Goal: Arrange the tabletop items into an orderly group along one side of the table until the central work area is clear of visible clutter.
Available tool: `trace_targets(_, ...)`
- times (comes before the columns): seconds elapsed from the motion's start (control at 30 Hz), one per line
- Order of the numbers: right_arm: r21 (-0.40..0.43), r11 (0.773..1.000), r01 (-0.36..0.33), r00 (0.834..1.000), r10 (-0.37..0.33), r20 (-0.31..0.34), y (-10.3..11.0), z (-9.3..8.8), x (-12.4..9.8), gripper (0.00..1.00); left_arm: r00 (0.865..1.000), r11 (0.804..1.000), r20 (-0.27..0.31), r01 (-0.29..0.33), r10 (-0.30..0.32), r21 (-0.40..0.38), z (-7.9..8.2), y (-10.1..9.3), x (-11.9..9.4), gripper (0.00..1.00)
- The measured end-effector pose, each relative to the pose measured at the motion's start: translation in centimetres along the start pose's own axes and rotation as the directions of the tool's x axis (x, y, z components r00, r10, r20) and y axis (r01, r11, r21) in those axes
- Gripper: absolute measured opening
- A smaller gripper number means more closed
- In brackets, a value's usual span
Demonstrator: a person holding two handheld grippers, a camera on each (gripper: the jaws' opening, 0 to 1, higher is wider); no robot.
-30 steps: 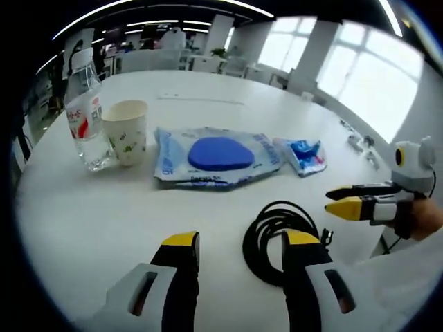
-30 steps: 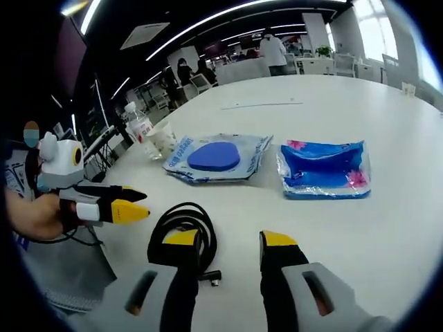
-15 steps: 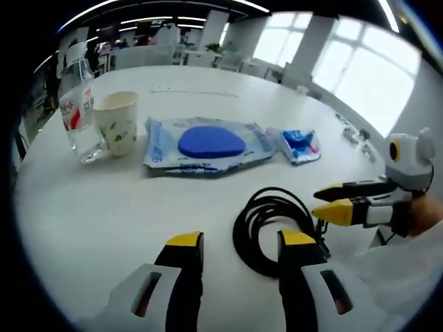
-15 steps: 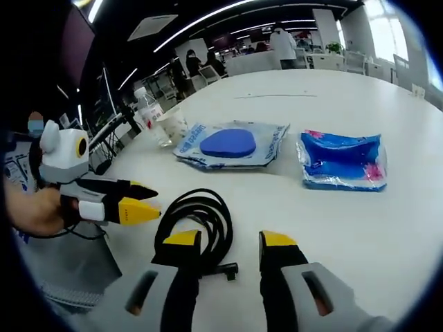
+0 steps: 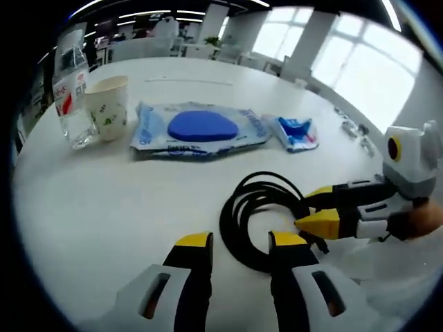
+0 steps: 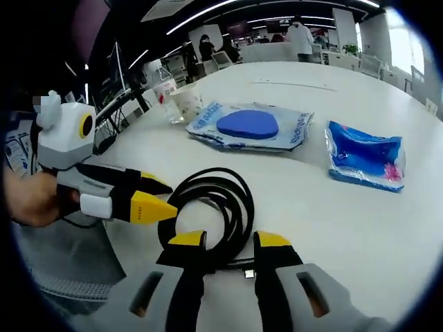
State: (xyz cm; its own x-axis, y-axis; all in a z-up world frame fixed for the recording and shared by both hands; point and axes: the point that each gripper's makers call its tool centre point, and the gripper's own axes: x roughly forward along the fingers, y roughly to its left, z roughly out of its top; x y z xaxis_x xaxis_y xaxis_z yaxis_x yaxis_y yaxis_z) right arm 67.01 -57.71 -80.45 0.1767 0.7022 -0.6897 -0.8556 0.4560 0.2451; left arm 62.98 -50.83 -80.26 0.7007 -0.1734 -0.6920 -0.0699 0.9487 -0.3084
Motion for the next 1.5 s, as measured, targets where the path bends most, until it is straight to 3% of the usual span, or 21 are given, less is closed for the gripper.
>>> trace_targets(0.13, -0.006, 1.000, 0.015, 1.000, -0.015, -0.002, -0.3, 0.0, 0.1, 0.18, 1.000, 1.000, -0.003, 0.002, -0.002, 0.008, -0.1, -0.4, 0.1, 0.22)
trace_targets(0.33, 0.020, 1.000, 0.022, 1.000, -0.022, -0.001, -0.6, 0.2, 0.2, 0.14, 0.999, 0.999, 0.013, -0.050, 0.050, -0.021, 0.1, 0.5, -0.2, 0.11)
trace_targets(0.37, 0.072, 0.997, 0.024, 1.000, -0.024, -0.001, -0.8, 0.2, 0.2, 0.11, 1.000, 0.999, 0.000, -0.027, 0.027, -0.035, 0.1, 0.2, -0.2, 0.11)
trace_targets(0.47, 0.107, 0.994, 0.020, 1.000, -0.020, -0.003, -1.3, 0.4, 0.2, 0.08, 0.999, 0.999, -0.037, -0.022, 0.020, -0.039, 0.1, 0.1, -0.1, 0.10)
trace_targets(0.5, 0.105, 0.994, 0.019, 1.000, -0.019, -0.004, -1.3, 0.4, 0.2, 0.07, 0.999, 0.999, -0.040, -0.019, 0.018, -0.046, 0.1, 0.1, -0.1, 0.10)
trace_targets(0.57, 0.086, 0.996, 0.030, 1.000, -0.029, -0.011, -1.3, 0.4, 0.1, 0.06, 0.998, 0.992, -0.060, -0.008, 0.000, -0.128, -0.1, 0.1, 0.0, 0.08)
trace_targets(0.67, 0.091, 0.995, 0.029, 1.000, -0.029, -0.004, -0.8, 0.9, -0.6, 0.04, 0.999, 0.991, -0.055, -0.004, -0.003, -0.133, 0.1, 0.1, 0.0, 0.04)
trace_targets(1.17, 0.190, 0.979, 0.073, 0.995, -0.085, 0.058, -2.7, 2.7, -2.3, 0.03, 0.999, 0.991, -0.019, 0.045, -0.048, -0.125, 2.9, -1.4, 0.3, 0.00)
trace_targets(1.5, 0.244, 0.963, 0.117, 0.985, -0.145, 0.097, -5.6, 3.3, -3.8, 0.02, 0.997, 0.990, 0.000, 0.076, -0.077, -0.120, 5.3, -3.7, 1.2, 0.00)
